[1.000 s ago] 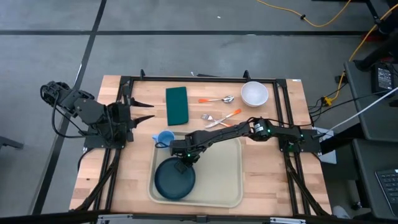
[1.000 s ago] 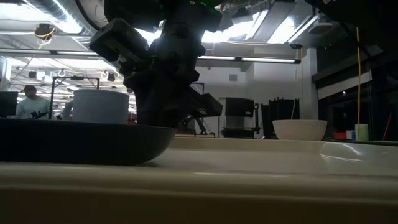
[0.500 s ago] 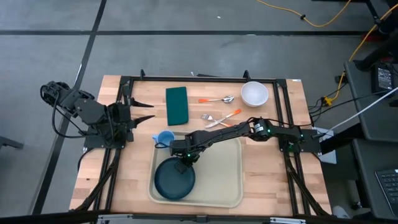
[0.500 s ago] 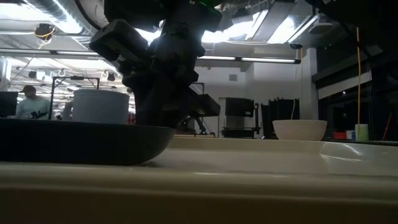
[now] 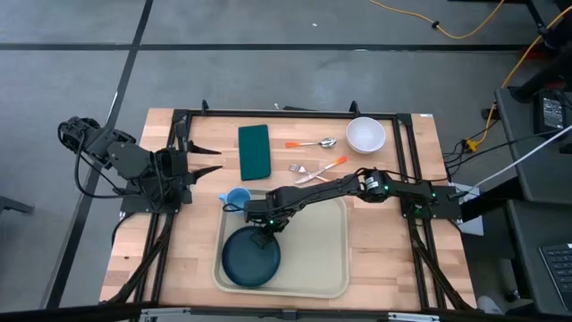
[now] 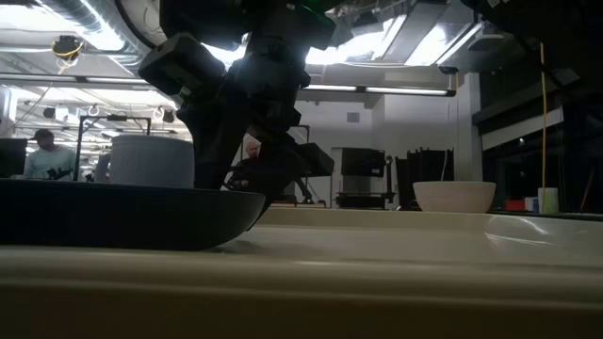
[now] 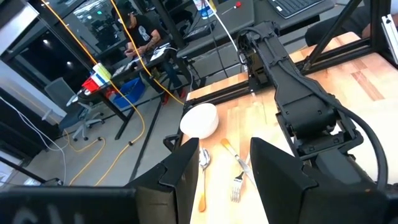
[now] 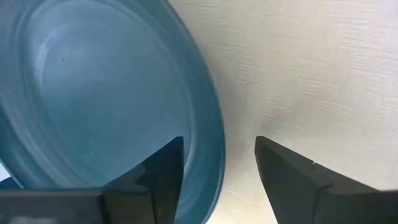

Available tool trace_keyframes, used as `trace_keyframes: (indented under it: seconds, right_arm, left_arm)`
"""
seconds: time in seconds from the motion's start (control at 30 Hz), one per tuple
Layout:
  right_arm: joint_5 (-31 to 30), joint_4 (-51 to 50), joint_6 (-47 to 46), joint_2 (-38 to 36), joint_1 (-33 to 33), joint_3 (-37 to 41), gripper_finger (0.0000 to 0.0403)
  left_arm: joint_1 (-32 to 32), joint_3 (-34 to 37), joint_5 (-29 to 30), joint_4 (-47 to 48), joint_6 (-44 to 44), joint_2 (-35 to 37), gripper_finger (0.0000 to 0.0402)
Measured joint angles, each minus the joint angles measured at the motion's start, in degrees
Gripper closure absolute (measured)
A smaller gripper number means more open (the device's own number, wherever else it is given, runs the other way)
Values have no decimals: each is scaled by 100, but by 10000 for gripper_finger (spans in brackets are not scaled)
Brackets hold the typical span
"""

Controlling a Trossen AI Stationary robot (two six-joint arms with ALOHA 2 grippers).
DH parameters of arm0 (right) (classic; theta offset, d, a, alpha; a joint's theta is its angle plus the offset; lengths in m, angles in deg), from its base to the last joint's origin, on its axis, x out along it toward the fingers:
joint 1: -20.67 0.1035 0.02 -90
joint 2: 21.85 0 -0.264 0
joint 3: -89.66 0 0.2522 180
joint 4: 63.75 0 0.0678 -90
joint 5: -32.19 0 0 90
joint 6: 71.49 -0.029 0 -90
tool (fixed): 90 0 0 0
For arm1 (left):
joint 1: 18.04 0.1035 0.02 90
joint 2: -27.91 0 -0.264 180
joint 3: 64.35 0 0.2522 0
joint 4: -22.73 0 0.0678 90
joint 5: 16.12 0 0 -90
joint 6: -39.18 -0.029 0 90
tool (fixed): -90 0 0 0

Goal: Set up tray
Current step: Put the white bowl on top of the green plate on the gray tray

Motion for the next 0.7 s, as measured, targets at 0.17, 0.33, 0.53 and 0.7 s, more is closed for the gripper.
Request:
trace_keyframes:
  seconds: [0.17, 0.33, 0.53, 0.7]
  right_arm:
    - [237, -143, 91, 0, -49, -147, 191]
    - [42, -1280, 598, -2, -97, -764, 190]
    - [-612, -2878, 1079, -524, -255, -877, 190]
    - [-1360, -3600, 1105, -1188, -244, -870, 190]
  left_arm:
    - [2, 0, 82, -2, 2, 0, 263]
    - [0, 0, 80, -4, 7, 21, 263]
    - [0, 0, 80, 0, 147, 70, 263]
    - [0, 0, 80, 21, 165, 110, 263]
